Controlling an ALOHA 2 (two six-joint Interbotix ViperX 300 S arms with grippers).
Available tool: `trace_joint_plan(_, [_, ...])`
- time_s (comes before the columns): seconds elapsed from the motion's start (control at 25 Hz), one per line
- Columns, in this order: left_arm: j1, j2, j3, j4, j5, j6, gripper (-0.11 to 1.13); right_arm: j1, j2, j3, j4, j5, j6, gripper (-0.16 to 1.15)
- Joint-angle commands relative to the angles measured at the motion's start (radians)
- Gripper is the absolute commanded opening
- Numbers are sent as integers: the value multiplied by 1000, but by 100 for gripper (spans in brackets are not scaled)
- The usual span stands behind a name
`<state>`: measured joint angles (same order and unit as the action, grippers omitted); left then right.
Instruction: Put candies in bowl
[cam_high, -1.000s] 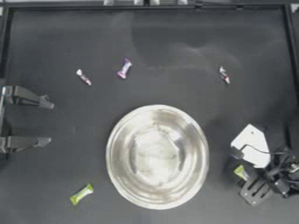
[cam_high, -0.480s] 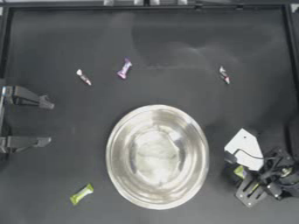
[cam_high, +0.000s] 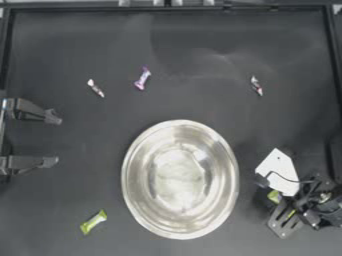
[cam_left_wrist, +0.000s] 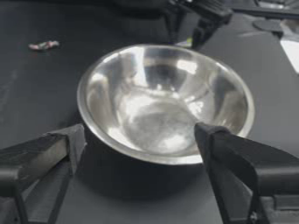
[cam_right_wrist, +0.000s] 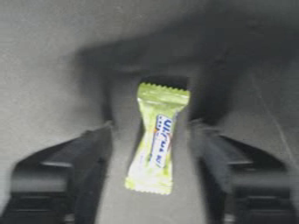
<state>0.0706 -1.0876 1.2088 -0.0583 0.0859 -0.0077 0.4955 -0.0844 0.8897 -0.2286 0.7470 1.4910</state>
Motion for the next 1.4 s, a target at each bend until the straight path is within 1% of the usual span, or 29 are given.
trace_joint_plan(0.04, [0, 15, -12, -2, -6, 0, 103, 2, -3, -9, 15, 3, -6, 69])
trace_joint_plan(0.16, [2, 15, -12, -2, -6, 2, 103, 2, -3, -9, 21, 3, -14, 58])
trace_joint_plan(0.2, [2, 15, -12, -2, -6, 0, 103, 2, -3, -8, 21, 0, -12, 57])
trace_joint_plan(0.4, [2, 15, -11, -2, -2, 0, 103, 0, -9, -21, 14, 11, -18, 57])
trace_joint_plan(0.6, [2, 15, -9, -3, -2, 0, 103, 0, -52, -49, -20, 58, -18, 56])
trace_joint_plan(0.76, [2, 15, -9, -3, -2, 0, 103, 2, -121, -94, -86, 164, -21, 56])
trace_joint_plan(0.88, [0, 15, -9, -6, -2, 0, 103, 0, -181, -132, -158, 232, -23, 56])
trace_joint_plan(1.0, [2, 15, -9, -6, 0, 0, 103, -9, -241, -166, -247, 247, -23, 56])
trace_joint_plan(1.12, [2, 15, -9, -8, 0, 0, 103, -32, -278, -193, -337, 224, -29, 56])
trace_joint_plan(1.2, [0, 15, -9, -9, 0, 0, 103, -57, -282, -210, -376, 179, -52, 56])
trace_joint_plan(1.24, [2, 15, -9, -11, 0, 0, 103, -78, -278, -219, -390, 141, -77, 56])
trace_joint_plan(1.4, [2, 17, -12, -15, 26, 0, 103, -163, -233, -258, -400, 14, -183, 56])
